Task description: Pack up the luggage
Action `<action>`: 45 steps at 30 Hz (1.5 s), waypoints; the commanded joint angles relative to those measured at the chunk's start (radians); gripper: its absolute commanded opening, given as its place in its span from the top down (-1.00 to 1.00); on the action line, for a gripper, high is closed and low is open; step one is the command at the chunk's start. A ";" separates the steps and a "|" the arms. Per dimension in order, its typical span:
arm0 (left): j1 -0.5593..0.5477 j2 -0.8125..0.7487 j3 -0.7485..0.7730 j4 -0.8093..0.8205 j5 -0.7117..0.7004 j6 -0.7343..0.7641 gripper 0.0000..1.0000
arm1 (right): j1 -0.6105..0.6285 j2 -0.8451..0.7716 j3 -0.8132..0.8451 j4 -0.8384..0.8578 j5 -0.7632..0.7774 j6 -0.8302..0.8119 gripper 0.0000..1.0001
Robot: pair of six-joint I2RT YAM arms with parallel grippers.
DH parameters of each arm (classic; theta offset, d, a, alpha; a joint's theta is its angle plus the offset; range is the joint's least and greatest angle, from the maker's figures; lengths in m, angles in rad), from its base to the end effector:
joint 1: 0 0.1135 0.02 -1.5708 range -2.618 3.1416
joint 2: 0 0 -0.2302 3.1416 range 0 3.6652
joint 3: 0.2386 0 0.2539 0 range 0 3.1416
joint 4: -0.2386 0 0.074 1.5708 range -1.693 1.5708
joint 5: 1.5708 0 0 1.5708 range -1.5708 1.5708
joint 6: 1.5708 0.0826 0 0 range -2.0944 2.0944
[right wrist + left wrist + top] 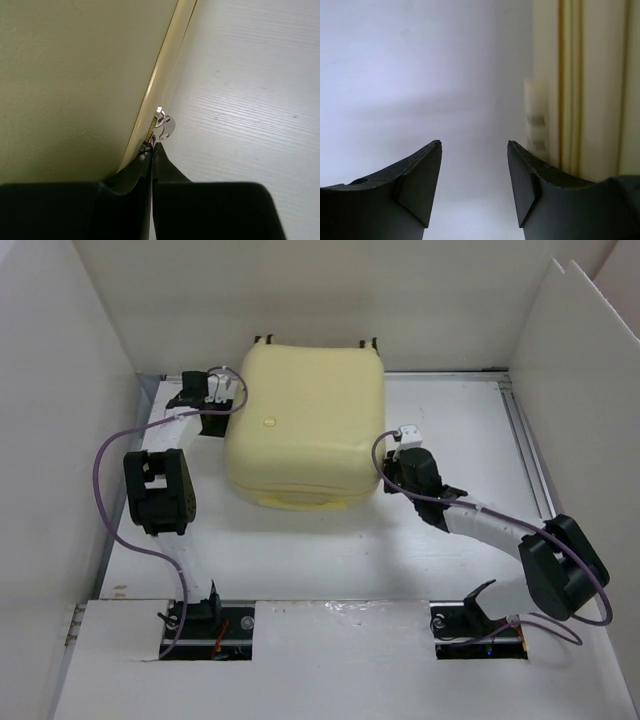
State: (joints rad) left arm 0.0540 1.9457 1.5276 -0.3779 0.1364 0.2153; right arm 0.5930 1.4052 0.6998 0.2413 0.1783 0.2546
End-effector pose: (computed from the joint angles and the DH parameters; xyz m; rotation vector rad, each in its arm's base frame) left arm 0.4631 0.0138 0.1710 0.2553 2.3437 -0.0304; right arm 0.2965 0.1821 0.1568 -0.2327 2.0318 0.3523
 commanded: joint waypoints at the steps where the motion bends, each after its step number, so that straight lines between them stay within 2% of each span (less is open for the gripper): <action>1: -0.206 -0.018 0.039 -0.093 0.405 0.049 -0.07 | -0.039 -0.017 0.015 0.128 -0.128 0.045 1.00; 7: -0.195 -0.085 -0.076 -0.032 0.437 -0.014 -0.01 | -0.168 0.017 0.096 0.046 -0.203 -0.096 1.00; 11: -0.204 -0.140 -0.165 0.003 0.469 -0.014 -0.01 | -0.222 0.029 0.138 0.030 -0.296 -0.106 1.00; 16: -0.214 -0.194 -0.215 0.022 0.491 -0.014 -0.01 | -0.285 0.029 0.204 -0.086 -0.270 -0.115 1.00; 18: -0.214 -0.218 -0.215 0.031 0.451 -0.025 -0.08 | -0.297 0.029 0.233 -0.124 -0.298 -0.115 0.96; 19: -0.214 -0.218 -0.215 0.031 0.395 -0.025 -0.16 | -0.314 0.015 0.256 -0.184 -0.310 -0.126 0.50; 20: -0.204 -0.234 -0.215 0.031 0.369 -0.025 -0.16 | -0.323 0.005 0.265 -0.216 -0.324 -0.136 0.19; 21: -0.204 -0.243 -0.204 0.031 0.341 -0.036 -0.20 | -0.323 -0.009 0.265 -0.249 -0.289 -0.137 -0.04; 23: -0.158 -0.269 -0.204 0.031 0.290 -0.045 -0.23 | -0.332 -0.084 0.265 -0.330 -0.190 -0.097 -0.35; 25: -0.123 -0.304 -0.195 0.020 0.146 -0.056 -0.33 | -0.357 -0.148 0.253 -0.379 -0.076 -0.069 -0.54; 26: -0.111 -0.318 -0.195 0.020 0.096 -0.056 -0.39 | -0.395 -0.213 0.242 -0.434 -0.039 -0.033 -1.00; 28: -0.083 -0.358 -0.204 0.030 -0.024 -0.080 -0.50 | -0.445 -0.265 0.251 -0.502 0.054 0.004 -1.00; 30: -0.027 -0.379 -0.213 0.042 -0.073 -0.100 -0.65 | -0.547 -0.320 0.288 -0.601 0.085 0.055 -1.00; 34: 0.102 -0.402 -0.202 0.042 -0.152 -0.188 -0.73 | -0.700 -0.385 0.358 -0.701 0.153 0.168 -1.00; 35: 0.150 -0.412 -0.193 0.042 -0.161 -0.217 -0.76 | -0.716 -0.396 0.372 -0.720 0.188 0.182 -1.00; 38: 0.191 -0.447 -0.193 0.054 -0.173 -0.251 -0.76 | -0.737 -0.431 0.428 -0.781 0.248 0.192 -1.00; 40: 0.191 -0.496 -0.231 0.072 -0.195 -0.263 -0.78 | -0.737 -0.451 0.446 -0.810 0.299 0.192 -1.00; 45: 0.191 -0.577 -0.323 0.126 -0.172 -0.272 -0.78 | -0.746 -0.541 0.437 -0.824 0.285 0.201 -1.00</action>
State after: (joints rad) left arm 0.2535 1.4395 1.2377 -0.3058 -0.0353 -0.0235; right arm -0.1448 0.9154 1.1046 -0.5407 0.4263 0.4267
